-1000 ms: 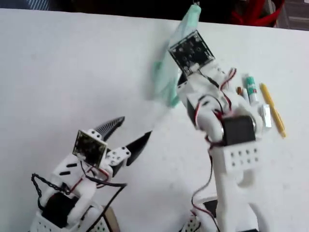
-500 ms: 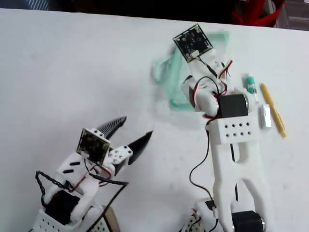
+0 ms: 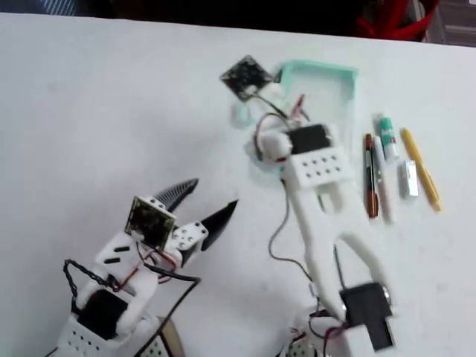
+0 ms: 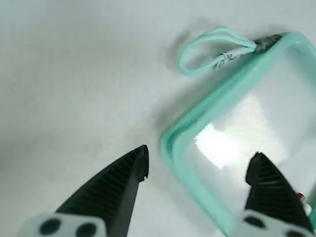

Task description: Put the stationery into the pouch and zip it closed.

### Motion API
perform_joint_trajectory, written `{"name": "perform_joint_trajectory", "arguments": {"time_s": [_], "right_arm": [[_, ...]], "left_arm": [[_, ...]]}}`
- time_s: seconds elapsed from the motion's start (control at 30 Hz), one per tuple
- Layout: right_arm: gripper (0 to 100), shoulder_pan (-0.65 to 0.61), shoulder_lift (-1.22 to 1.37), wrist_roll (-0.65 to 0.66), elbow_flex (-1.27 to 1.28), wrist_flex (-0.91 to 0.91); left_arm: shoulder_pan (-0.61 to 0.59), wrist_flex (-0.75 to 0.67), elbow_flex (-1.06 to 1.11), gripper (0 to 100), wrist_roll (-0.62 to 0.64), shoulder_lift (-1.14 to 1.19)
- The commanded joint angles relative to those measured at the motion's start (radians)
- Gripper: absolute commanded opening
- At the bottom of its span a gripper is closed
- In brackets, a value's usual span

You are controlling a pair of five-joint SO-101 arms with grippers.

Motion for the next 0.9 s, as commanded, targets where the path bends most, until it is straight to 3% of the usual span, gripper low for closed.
{"name": "perform_joint_trajectory", "arguments": {"time_s": [0.0, 0.33, 0.5, 0.57, 0.77, 0.87], "right_arm": [[33.5, -0.058, 0.068, -0.026, -0.104, -0.019], [32.4, -0.022, 0.294, -0.028, -0.302, 0.01], [19.3, -0.079, 0.344, -0.028, -0.287, 0.047], [18.5, -0.07, 0.36, -0.046, -0.287, 0.107], [33.3, 0.01, 0.331, -0.333, -0.285, 0.387], [33.5, 0.03, 0.303, -0.428, -0.285, 0.466]], "left_arm": [[-0.008, -0.02, -0.009, 26, 0.003, -0.007], [-0.008, -0.025, -0.008, 23, 0.003, -0.007], [-0.008, -0.021, -0.008, 23, 0.003, -0.007], [-0.008, -0.021, -0.008, 23, 0.003, -0.007], [-0.008, -0.025, -0.006, 23, 0.003, -0.007], [-0.008, -0.025, -0.006, 23, 0.003, -0.007]]}}
